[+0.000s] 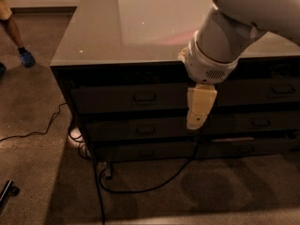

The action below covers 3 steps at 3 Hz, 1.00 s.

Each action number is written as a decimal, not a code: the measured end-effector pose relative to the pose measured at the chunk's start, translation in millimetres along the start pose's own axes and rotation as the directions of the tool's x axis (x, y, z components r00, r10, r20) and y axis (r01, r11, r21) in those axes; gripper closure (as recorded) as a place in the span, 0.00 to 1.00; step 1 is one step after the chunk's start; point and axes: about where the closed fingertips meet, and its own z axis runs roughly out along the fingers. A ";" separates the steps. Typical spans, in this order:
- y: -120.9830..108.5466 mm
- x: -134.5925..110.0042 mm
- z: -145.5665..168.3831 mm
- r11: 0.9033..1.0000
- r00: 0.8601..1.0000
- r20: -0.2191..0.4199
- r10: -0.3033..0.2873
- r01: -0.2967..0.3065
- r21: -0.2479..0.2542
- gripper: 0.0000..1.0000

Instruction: Open top drawer

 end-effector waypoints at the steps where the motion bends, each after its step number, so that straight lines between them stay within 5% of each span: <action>1: -6.8 -9.8 -9.9 0.998 0.999 -0.016 -0.043 0.044 0.049 0.00; 2: -57.5 -22.8 37.3 0.993 0.994 -0.046 -0.097 0.100 0.058 0.00; 3: -73.8 -26.2 63.5 0.992 0.991 -0.065 -0.115 0.118 0.037 0.00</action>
Offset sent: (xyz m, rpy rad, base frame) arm 0.0663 0.0276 0.0021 -0.0356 -0.1325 0.0731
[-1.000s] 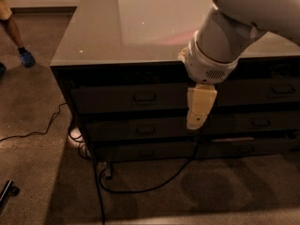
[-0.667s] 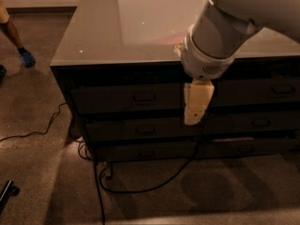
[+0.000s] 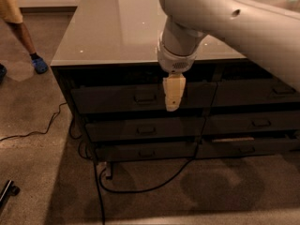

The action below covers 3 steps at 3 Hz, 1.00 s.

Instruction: Open top drawer

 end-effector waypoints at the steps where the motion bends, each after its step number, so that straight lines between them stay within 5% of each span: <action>1: -7.3 12.5 47.3 0.997 0.997 -0.075 0.019 -0.025 -0.077 0.00; 3: -7.6 9.9 60.9 0.996 0.997 -0.083 0.003 -0.010 -0.091 0.00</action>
Offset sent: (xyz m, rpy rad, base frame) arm 0.0207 -0.0039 -0.0385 -0.0661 0.0636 -0.0313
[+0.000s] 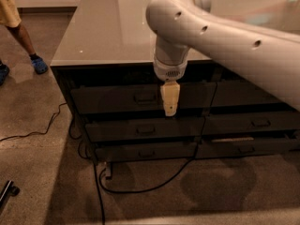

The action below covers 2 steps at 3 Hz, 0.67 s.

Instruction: Open top drawer

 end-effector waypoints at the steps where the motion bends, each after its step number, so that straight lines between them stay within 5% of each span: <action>1: -3.0 3.6 41.1 0.998 1.000 -0.014 0.014 -0.015 -0.053 0.00; 2: -4.0 2.2 89.6 0.992 0.998 -0.055 0.014 -0.021 -0.122 0.00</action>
Offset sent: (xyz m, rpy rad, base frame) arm 0.0391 0.0089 -0.1247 -0.1121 0.1684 -0.0387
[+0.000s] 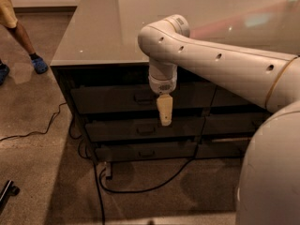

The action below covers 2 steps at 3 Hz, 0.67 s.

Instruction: Open top drawer

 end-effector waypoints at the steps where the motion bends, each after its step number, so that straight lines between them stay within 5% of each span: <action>1: -0.7 0.8 1.2 1.000 1.000 -0.001 0.002 -0.002 -0.001 0.00; 2: -18.5 8.9 25.9 0.999 0.998 -0.046 0.047 -0.047 0.007 0.00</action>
Offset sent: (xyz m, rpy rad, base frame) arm 0.0552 -0.0167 -0.0521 -0.0965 -0.0365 -0.1283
